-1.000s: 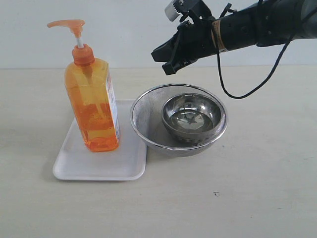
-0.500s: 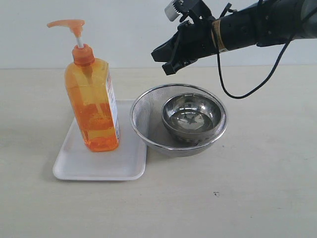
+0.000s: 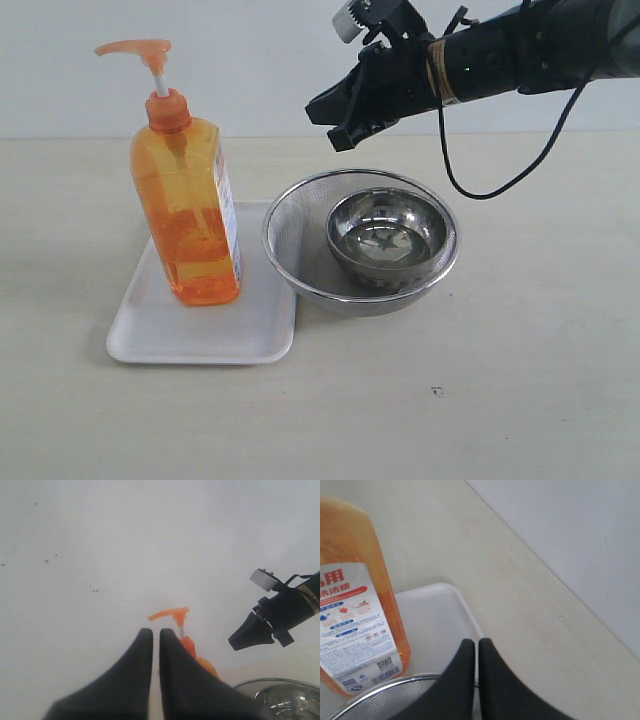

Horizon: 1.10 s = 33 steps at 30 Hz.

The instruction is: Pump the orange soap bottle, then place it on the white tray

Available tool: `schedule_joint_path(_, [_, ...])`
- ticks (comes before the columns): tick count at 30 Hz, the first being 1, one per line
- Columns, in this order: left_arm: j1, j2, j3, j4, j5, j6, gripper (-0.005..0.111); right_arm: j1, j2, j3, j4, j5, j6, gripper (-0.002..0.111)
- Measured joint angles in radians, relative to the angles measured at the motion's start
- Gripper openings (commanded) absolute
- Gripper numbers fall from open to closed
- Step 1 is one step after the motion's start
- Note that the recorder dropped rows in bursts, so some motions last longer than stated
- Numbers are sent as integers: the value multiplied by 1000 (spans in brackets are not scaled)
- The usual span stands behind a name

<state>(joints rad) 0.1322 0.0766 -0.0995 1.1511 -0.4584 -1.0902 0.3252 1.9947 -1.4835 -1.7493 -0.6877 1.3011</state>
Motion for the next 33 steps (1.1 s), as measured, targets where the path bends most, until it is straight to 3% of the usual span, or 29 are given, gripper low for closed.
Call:
schedule_joint_path(13, [0, -74, 72, 0, 0, -41, 5, 0, 0, 0, 0, 7, 0, 0])
schedule_joint_path(33, [0, -74, 72, 25, 0, -118, 5, 0, 0, 0, 0, 7, 0, 0])
